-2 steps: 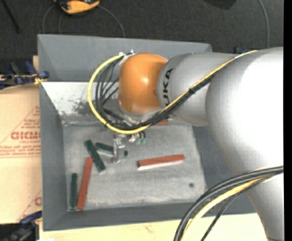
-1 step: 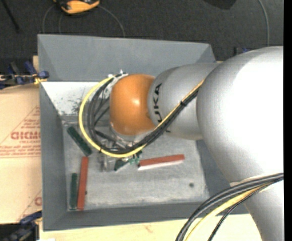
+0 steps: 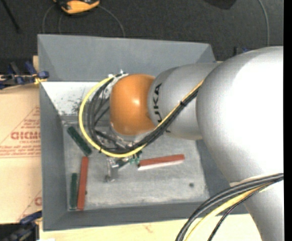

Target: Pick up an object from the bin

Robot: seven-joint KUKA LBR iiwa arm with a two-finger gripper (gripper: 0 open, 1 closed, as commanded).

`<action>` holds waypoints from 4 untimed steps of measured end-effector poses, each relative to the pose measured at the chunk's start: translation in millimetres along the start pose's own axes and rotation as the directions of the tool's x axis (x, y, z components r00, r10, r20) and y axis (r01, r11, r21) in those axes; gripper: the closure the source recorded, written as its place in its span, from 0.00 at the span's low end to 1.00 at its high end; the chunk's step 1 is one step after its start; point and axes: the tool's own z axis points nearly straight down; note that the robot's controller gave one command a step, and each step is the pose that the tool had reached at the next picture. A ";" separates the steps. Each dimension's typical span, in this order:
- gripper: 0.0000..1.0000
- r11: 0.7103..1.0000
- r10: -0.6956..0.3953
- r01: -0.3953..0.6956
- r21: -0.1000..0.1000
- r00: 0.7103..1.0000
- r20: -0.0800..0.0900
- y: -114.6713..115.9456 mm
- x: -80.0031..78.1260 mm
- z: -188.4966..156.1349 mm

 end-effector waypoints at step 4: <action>0.00 0.979 0.202 -0.202 0.000 0.979 0.004 25.4 -59.9 -15.2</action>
Offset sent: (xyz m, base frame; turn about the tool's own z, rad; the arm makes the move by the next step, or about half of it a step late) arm 0.0786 0.0010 0.0320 0.1391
